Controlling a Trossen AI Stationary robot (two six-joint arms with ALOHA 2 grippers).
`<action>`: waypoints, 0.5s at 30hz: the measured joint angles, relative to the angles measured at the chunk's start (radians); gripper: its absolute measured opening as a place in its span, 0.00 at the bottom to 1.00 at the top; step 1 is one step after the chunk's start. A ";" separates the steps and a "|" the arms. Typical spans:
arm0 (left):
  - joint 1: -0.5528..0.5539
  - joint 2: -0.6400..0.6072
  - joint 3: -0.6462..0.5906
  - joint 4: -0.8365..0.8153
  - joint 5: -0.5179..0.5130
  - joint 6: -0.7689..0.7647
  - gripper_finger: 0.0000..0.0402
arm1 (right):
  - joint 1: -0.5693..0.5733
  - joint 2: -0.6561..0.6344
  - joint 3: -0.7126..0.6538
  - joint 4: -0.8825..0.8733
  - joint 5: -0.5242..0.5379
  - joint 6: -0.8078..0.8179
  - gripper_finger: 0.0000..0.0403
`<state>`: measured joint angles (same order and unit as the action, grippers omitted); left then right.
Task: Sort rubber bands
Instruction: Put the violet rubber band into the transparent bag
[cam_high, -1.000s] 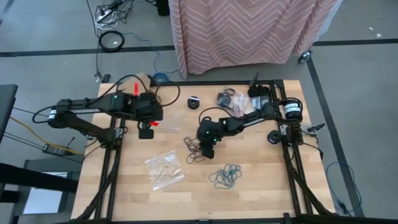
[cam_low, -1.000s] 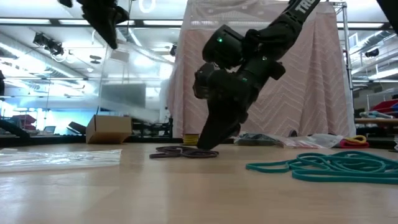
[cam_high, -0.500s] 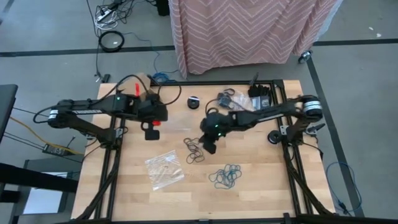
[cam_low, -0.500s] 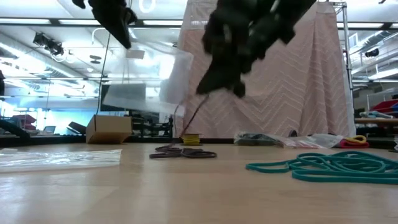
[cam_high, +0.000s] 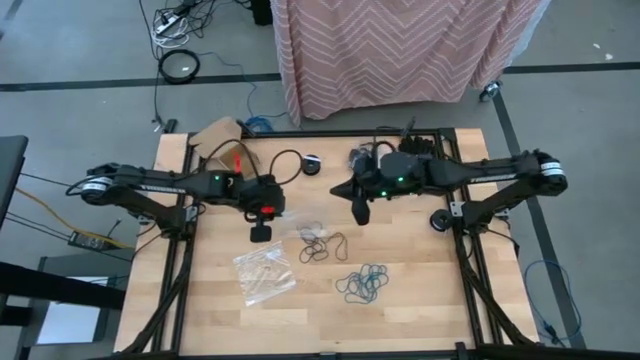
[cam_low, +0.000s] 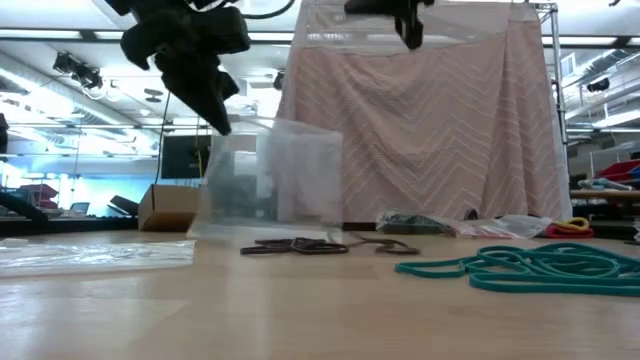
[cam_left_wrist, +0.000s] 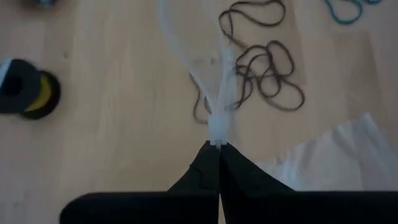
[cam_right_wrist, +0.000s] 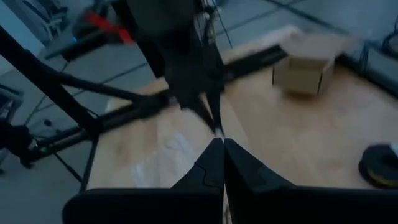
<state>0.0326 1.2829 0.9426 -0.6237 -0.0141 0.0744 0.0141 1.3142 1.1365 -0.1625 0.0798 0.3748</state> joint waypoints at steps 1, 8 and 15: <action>0.000 0.006 0.002 0.006 0.007 -0.001 0.00 | 0.000 -0.002 0.013 -0.004 0.002 -0.014 0.00; 0.000 0.013 0.040 -0.095 0.004 -0.002 0.00 | 0.000 0.089 0.027 -0.346 -0.015 -0.088 0.00; 0.000 -0.117 0.099 -0.266 -0.054 -0.029 0.00 | 0.027 0.312 -0.090 -0.290 -0.160 -0.070 0.00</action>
<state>0.0326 1.1659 1.0413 -0.8895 -0.0680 0.0451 0.0411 1.6260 1.0466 -0.4529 -0.0806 0.3050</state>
